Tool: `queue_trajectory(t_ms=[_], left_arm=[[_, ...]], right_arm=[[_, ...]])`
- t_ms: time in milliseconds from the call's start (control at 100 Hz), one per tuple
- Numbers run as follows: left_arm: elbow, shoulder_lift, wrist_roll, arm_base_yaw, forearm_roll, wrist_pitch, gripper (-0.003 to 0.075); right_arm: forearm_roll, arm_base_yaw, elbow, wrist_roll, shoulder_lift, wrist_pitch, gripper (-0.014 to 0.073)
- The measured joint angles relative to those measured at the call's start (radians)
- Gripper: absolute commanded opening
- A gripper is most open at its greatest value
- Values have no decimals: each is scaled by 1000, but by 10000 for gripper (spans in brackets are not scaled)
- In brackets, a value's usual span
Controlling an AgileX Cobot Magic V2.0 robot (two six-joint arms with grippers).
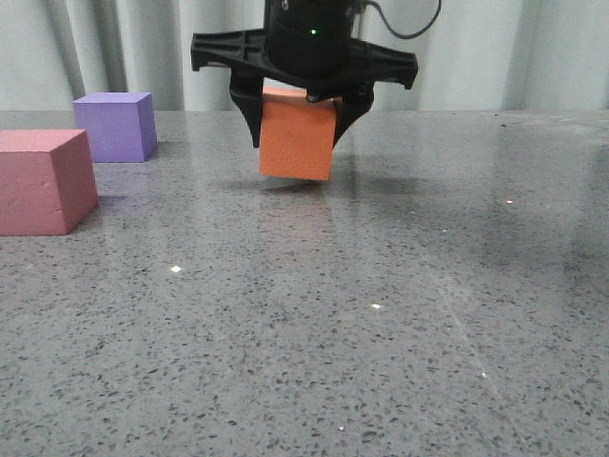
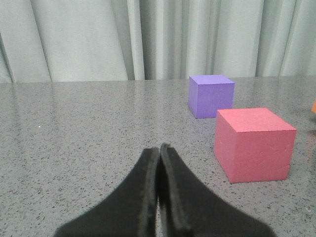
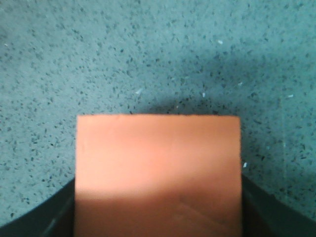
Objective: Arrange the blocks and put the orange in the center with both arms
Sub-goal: 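Lift the orange cube and carry it toward the table center, then lower the orange cube, open the right gripper and withdraw upward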
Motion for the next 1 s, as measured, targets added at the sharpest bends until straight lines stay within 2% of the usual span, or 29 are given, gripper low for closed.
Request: queue_trajectory(t_ms=[290,360,480,560,1000], left_arm=[[0,0,0,0,0,0,-19],[0,0,0,0,0,0,-19],[0,0,0,0,0,0,-19],[0,0,0,0,0,0,-19],[0,0,0,0,0,0,-19]], right_arm=[[0,0,0,2,8,5,299],[0,0,0,2,8,5,370],[-1,0,0,2,10,-7,560],[-1,0,0,2,10,-21,637],[-25,0,-2,-16,-49,-5,646]])
